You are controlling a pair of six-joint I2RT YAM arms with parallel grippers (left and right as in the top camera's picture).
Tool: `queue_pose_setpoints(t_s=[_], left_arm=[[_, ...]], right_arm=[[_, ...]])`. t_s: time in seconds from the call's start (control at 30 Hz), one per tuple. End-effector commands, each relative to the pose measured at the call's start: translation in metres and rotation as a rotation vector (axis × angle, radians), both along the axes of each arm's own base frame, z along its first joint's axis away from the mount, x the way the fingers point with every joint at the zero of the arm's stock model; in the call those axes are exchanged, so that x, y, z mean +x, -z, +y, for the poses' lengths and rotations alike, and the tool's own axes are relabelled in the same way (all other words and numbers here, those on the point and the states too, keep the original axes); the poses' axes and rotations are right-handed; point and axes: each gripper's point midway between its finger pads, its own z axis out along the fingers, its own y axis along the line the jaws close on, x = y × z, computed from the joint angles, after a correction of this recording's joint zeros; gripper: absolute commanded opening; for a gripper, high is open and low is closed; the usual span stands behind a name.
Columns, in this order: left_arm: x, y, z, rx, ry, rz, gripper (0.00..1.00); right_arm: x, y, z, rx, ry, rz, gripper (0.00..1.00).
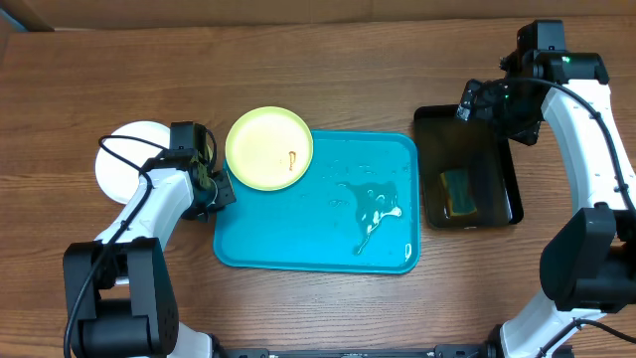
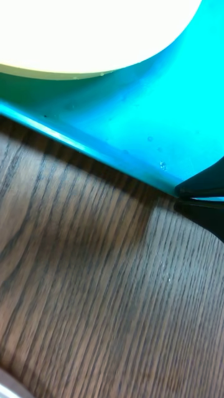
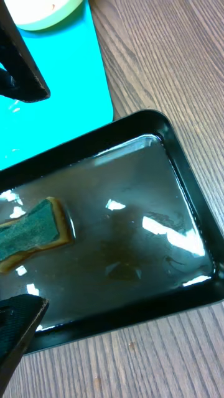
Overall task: Clean dirty plates on tray and stack at the side
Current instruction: 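Lower the right gripper into the black tray toward the sponge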
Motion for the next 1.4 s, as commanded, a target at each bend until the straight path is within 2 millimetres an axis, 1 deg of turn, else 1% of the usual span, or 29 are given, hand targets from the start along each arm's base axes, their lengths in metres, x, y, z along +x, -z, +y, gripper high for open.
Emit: queue_pose_setpoints(t_s=[0.0, 0.23, 0.33, 0.37, 0.4, 0.47, 0.5, 0.53, 0.57, 0.6, 0.63, 0.67, 0.73, 0.8, 0.9, 0.97, 1.07, 1.13, 1.17, 1.27, 1.37], left_arm=[[-0.015, 0.016, -0.023, -0.111, 0.007, 0.067, 0.04], [-0.014, 0.016, -0.021, -0.103, 0.007, 0.062, 0.04], [-0.014, 0.017, -0.016, -0.075, 0.002, 0.064, 0.04], [-0.014, 0.017, -0.016, -0.072, 0.002, 0.064, 0.04], [-0.014, 0.017, -0.016, -0.07, 0.002, 0.063, 0.04], [-0.014, 0.017, -0.016, -0.071, 0.002, 0.063, 0.04], [-0.014, 0.017, -0.016, -0.071, 0.002, 0.063, 0.04], [-0.013, 0.017, -0.016, -0.071, 0.002, 0.063, 0.04], [-0.014, 0.017, -0.016, -0.071, 0.002, 0.063, 0.04], [-0.014, 0.017, -0.016, -0.071, 0.002, 0.063, 0.04], [-0.014, 0.017, -0.016, -0.071, 0.002, 0.063, 0.04], [-0.014, 0.017, -0.016, -0.071, 0.002, 0.063, 0.04], [-0.014, 0.017, -0.016, -0.071, 0.002, 0.063, 0.04], [-0.014, 0.017, -0.016, -0.071, 0.002, 0.063, 0.04], [-0.014, 0.017, -0.016, -0.072, 0.002, 0.063, 0.04], [-0.014, 0.017, -0.016, -0.071, 0.002, 0.064, 0.04], [-0.016, 0.017, -0.012, -0.052, -0.023, 0.072, 0.04], [-0.016, 0.017, -0.009, -0.046, -0.043, 0.073, 0.04], [-0.016, 0.017, -0.009, -0.047, -0.048, 0.073, 0.04], [-0.016, 0.017, -0.008, -0.051, -0.073, 0.074, 0.04], [-0.016, 0.017, -0.009, -0.058, -0.083, 0.074, 0.04]], right_arm=[[0.002, -0.006, 0.002, -0.002, -0.001, -0.019, 1.0], [0.002, -0.006, 0.002, -0.002, 0.0, -0.019, 1.0], [0.009, -0.008, 0.003, 0.006, 0.0, -0.047, 1.0], [0.009, -0.01, 0.008, 0.039, -0.003, -0.05, 1.0], [0.006, -0.011, 0.019, 0.105, -0.007, -0.035, 1.0], [-0.008, -0.014, 0.04, 0.225, -0.031, 0.018, 1.0], [-0.009, -0.017, 0.047, 0.268, -0.043, 0.018, 1.0], [-0.014, -0.018, 0.052, 0.3, -0.049, 0.038, 0.89], [-0.019, -0.017, 0.053, 0.308, -0.047, 0.06, 0.71], [-0.031, -0.015, 0.055, 0.307, -0.044, 0.113, 0.43], [-0.039, -0.013, 0.056, 0.297, -0.043, 0.145, 0.31], [-0.047, -0.011, 0.056, 0.278, -0.044, 0.179, 0.25], [-0.06, -0.008, 0.059, 0.238, -0.055, 0.237, 0.24], [-0.074, -0.002, 0.068, 0.197, -0.089, 0.286, 0.25], [-0.084, 0.012, 0.072, 0.056, -0.147, 0.317, 0.26], [-0.086, 0.018, 0.074, -0.016, -0.175, 0.313, 0.28], [-0.083, 0.022, 0.082, -0.072, -0.195, 0.29, 0.36], [-0.079, 0.023, 0.08, -0.118, -0.173, 0.272, 0.4], [-0.077, 0.024, 0.077, -0.144, -0.151, 0.261, 0.45], [-0.071, 0.026, 0.078, -0.155, -0.146, 0.238, 0.47], [-0.071, 0.036, 0.079, -0.157, -0.149, 0.234, 0.47]])
